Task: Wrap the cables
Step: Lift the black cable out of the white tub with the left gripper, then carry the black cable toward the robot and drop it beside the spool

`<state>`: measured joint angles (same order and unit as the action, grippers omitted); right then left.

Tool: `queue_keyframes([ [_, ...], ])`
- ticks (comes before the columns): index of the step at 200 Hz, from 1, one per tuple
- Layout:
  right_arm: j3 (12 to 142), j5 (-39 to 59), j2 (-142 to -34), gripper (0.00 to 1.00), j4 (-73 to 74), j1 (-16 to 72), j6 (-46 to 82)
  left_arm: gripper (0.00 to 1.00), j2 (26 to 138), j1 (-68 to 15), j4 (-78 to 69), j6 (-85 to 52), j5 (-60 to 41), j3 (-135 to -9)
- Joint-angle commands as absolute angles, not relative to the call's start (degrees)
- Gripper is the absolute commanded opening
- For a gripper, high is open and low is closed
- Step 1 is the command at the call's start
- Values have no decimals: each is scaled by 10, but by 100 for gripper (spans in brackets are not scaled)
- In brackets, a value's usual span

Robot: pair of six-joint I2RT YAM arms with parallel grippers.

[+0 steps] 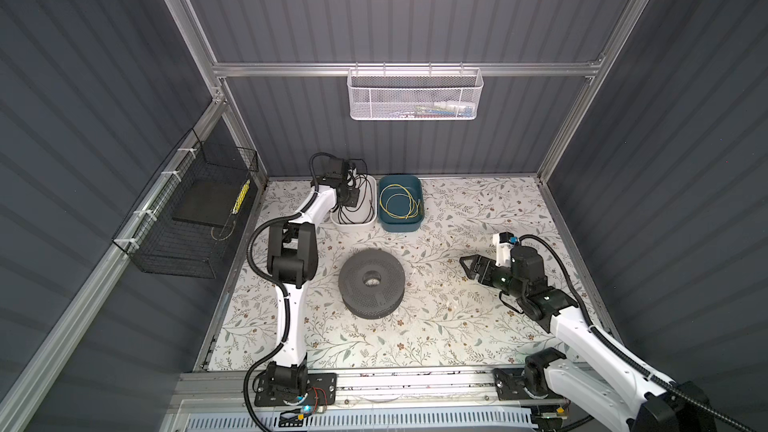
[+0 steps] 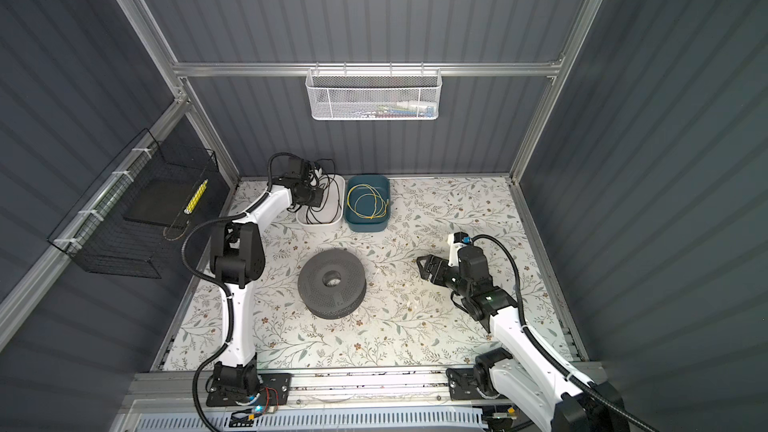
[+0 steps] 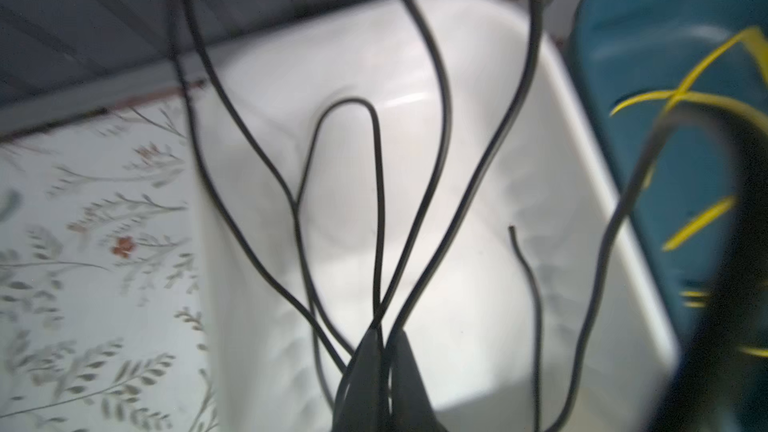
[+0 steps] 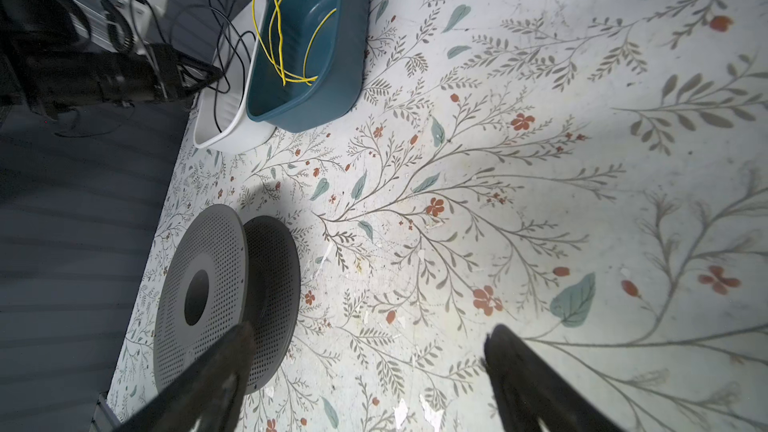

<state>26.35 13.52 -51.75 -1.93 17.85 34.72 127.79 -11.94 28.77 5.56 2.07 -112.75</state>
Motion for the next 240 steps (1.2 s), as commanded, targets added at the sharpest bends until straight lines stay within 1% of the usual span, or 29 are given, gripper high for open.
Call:
queue_keyframes([
  [1,277,132,-504,89,-36,176,351,0,1207,-118,261,45,7,-1133],
  [60,293,134,-475,89,-56,176,347,0,1071,-148,269,41,-3,-1130],
  [90,293,136,-462,89,-56,175,352,0,1010,-178,278,46,4,-1146],
  [118,288,134,-450,89,-54,174,357,0,959,-243,274,74,27,-1160],
  [158,306,101,-425,89,-100,157,343,0,910,-391,283,102,50,-1166],
  [175,319,87,-402,89,-127,136,333,0,887,-467,271,117,77,-1123],
  [200,336,94,-386,90,-157,100,322,0,834,-566,213,116,152,-997],
  [222,340,107,-376,90,-178,70,317,0,795,-625,170,93,194,-883],
  [240,340,109,-372,90,-195,49,315,0,776,-650,122,38,176,-779],
])
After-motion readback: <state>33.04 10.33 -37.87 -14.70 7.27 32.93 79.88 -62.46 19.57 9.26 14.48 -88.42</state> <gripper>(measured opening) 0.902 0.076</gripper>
